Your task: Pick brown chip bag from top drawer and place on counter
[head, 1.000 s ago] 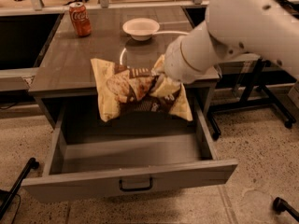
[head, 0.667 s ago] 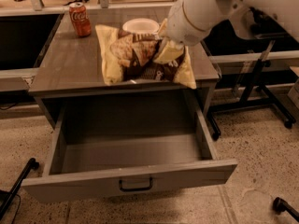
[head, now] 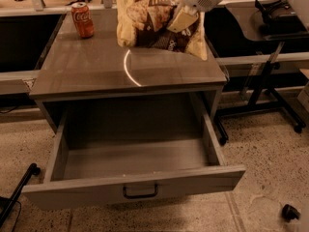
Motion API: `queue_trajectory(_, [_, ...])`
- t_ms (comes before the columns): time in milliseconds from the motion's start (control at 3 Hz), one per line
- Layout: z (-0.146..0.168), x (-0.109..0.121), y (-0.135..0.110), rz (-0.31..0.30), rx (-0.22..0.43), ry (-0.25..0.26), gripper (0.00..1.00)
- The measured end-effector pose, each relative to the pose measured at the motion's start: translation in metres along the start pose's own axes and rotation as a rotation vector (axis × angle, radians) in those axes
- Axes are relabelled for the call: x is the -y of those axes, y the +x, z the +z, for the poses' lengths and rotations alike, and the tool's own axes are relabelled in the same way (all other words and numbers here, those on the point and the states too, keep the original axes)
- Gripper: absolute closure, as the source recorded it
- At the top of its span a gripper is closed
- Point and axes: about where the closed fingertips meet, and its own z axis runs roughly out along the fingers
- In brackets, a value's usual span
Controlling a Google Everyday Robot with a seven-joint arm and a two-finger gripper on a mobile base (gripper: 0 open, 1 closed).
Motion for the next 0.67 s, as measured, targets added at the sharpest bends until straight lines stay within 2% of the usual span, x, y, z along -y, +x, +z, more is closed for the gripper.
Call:
queue_trajectory(333, [-0.0051, 0.0088, -0.0011, 0.003, 0.004, 0.024, 1.0])
queue_trajectory(667, [-0.0008, 0.013, 0.0088, 0.056, -0.021, 0.045, 1.0])
